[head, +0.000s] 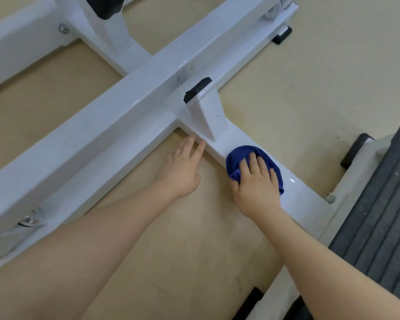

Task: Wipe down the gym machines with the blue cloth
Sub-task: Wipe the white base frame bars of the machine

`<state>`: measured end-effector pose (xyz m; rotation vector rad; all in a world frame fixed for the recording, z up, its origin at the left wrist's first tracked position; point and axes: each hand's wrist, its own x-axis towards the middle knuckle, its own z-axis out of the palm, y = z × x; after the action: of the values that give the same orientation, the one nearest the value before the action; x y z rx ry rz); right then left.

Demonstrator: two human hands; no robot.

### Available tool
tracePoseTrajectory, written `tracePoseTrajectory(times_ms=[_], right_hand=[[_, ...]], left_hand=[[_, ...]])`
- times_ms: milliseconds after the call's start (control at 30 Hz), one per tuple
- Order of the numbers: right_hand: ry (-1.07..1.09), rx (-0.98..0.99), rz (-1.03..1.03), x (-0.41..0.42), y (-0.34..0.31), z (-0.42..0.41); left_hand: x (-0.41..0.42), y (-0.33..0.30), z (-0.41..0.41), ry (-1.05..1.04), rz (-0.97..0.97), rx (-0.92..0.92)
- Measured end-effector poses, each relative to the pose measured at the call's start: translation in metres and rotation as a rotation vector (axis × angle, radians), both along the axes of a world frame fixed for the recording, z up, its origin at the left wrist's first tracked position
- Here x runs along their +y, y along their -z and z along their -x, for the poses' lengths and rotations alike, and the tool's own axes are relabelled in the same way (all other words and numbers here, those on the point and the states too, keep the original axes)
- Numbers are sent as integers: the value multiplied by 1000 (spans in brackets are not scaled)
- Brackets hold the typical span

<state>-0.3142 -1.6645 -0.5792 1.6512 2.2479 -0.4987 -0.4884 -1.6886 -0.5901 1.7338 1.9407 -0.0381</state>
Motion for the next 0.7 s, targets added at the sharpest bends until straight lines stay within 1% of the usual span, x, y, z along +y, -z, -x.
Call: tracePoseTrajectory(times_ms=[67, 100, 167, 233, 267, 400, 467, 600, 700], right_hand=[[44, 83, -8, 22, 9, 33], [68, 114, -6, 33, 13, 48], [89, 137, 3, 46, 18, 61], [38, 160, 3, 39, 14, 46], [8, 163, -12, 31, 12, 31], [-6, 34, -38, -2, 5, -6], [8, 48, -32, 8, 8, 7], [30, 112, -14, 45, 17, 49], [-32, 102, -1, 32, 12, 26]], left_hand=[[-1, 0, -1, -74, -106, -17], [0, 1, 0, -72, -128, -13], [4, 4, 4, -4, -76, 23], [4, 6, 7, 50, 15, 66], [4, 8, 7, 48, 21, 76], [2, 10, 10, 18, -70, 9], [3, 10, 9, 43, -86, 15], [5, 8, 1, 68, -41, 84], [7, 5, 1, 60, -30, 95]])
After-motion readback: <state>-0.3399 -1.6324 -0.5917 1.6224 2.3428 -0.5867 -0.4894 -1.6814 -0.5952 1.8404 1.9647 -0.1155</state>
